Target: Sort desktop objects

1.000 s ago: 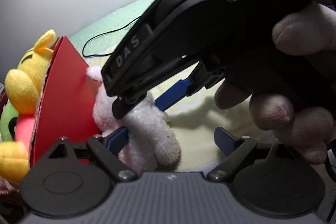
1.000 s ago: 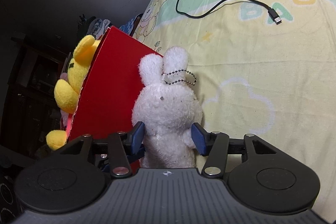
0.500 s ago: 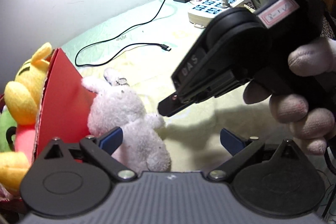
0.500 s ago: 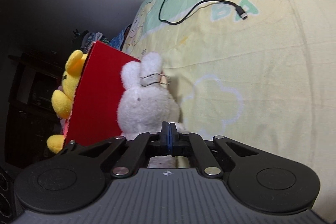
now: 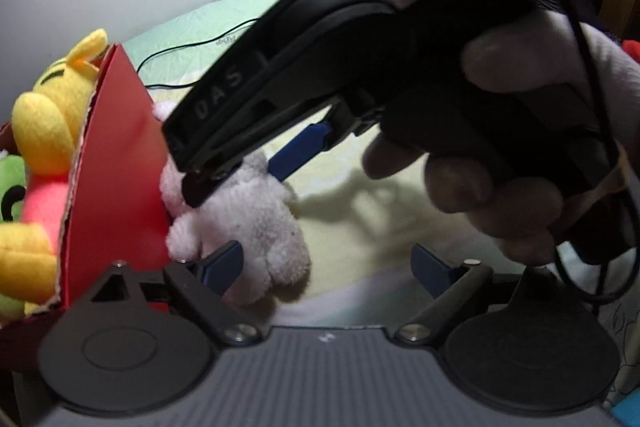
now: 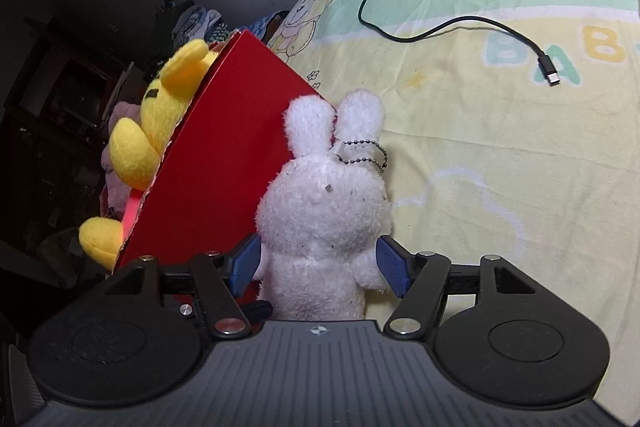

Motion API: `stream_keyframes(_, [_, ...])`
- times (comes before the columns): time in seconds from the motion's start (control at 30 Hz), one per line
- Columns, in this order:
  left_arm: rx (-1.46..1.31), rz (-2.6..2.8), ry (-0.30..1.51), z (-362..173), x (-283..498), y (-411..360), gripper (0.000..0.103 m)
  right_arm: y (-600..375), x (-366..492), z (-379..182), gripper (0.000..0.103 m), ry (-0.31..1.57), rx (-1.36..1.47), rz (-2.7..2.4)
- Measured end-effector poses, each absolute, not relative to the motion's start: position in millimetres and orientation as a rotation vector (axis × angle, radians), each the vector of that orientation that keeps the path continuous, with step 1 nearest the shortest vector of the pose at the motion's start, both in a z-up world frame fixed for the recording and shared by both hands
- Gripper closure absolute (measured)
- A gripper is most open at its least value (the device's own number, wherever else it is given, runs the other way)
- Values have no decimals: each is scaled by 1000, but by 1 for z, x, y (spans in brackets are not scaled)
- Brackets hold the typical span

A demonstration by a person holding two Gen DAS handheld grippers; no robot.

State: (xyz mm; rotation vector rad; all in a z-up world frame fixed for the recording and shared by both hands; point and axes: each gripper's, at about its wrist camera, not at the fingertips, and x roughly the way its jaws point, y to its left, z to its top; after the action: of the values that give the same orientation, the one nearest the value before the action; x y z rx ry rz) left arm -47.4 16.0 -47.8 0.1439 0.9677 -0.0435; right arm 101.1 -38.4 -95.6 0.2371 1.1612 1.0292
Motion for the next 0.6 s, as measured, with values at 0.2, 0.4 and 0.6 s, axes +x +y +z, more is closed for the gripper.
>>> stream_keyframes(0.2, [151,-40,962,-45,-54,16,15,-40,105,-106,47,1191,270,997])
stream_keyframes(0.4, [122,-71,916,-36,-56,23,8,-84,103,-106,63,1173,404,937])
stream_keyframes(0.6, [2,-134,910,-28,-38,43,3,-130,100,-108,68,1137,482,814])
